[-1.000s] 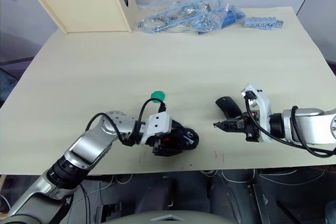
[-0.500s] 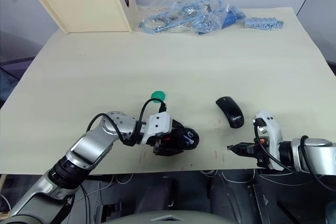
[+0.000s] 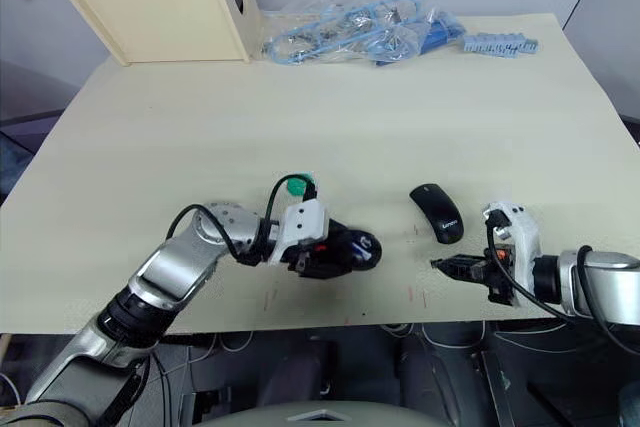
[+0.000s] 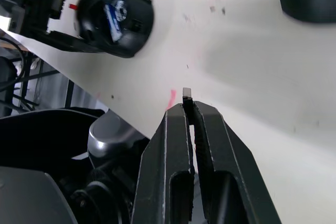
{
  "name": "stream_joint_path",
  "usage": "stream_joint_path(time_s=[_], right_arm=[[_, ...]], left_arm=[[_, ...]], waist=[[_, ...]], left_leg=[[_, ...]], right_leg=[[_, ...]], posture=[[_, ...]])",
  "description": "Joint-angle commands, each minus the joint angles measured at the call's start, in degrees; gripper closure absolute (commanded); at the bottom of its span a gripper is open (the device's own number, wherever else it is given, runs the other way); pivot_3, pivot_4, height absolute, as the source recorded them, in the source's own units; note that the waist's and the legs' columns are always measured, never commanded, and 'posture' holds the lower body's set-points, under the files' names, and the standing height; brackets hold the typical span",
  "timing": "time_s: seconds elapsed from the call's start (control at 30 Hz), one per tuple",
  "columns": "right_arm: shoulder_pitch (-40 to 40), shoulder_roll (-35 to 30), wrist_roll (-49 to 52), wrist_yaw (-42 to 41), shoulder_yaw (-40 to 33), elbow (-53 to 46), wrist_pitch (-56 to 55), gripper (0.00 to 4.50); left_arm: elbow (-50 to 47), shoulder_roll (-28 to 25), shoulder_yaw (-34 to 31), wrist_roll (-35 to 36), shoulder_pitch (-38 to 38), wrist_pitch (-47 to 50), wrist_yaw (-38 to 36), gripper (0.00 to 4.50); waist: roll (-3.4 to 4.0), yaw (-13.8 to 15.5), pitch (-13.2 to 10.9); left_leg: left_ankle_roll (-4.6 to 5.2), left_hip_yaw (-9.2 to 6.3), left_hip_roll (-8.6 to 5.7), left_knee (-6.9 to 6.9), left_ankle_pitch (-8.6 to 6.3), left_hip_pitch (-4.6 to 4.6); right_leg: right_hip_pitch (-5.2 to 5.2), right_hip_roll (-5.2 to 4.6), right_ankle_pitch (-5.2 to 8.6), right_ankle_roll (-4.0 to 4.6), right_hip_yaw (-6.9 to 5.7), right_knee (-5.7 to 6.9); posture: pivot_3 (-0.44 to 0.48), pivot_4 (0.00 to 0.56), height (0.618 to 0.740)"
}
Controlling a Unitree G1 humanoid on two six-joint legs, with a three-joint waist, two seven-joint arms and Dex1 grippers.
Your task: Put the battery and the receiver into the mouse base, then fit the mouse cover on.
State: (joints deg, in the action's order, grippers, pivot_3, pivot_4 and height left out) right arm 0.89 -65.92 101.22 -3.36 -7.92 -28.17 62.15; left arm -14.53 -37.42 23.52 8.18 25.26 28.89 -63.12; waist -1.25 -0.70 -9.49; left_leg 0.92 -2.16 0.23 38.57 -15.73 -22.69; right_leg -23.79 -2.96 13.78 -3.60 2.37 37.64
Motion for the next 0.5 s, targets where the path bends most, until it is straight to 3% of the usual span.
stream_joint_path(time_s=[0.03,0.23,0.5], right_arm=[[6.4,-1.37,1.58,-0.55,1.55,0.0,0.92,4.5],[19.37,-0.04,0.52,-0.58,7.85,2.73,3.94,4.5],[31.69,5.24,-2.87,3.9,16.21,4.66,7.99,4.5]], left_arm=[[3.62,2.09,0.2,-0.73,3.85,-0.43,0.42,1.54],[9.28,4.73,2.8,-3.56,8.23,-2.23,0.07,1.54],[8.42,4.04,4.37,-5.33,6.99,-2.36,-0.45,1.54]], waist=[[0.01,0.0,-0.02],[0.02,0.02,-0.03],[0.0,-0.01,-0.04]], left_leg=[[0.0,-0.03,0.0,0.0,0.0,0.0],[0.0,-0.01,-0.04,0.02,0.0,-0.02],[0.0,-0.08,0.03,0.02,0.0,-0.04]], right_leg=[[0.01,0.0,0.0,0.0,-0.02,-0.02],[0.02,-0.02,-0.01,0.0,-0.02,-0.01],[0.0,-0.02,0.0,0.02,-0.06,-0.01]], posture=[[0.0,0.15,0.74],[0.0,0.15,0.74],[0.0,0.15,0.74]])
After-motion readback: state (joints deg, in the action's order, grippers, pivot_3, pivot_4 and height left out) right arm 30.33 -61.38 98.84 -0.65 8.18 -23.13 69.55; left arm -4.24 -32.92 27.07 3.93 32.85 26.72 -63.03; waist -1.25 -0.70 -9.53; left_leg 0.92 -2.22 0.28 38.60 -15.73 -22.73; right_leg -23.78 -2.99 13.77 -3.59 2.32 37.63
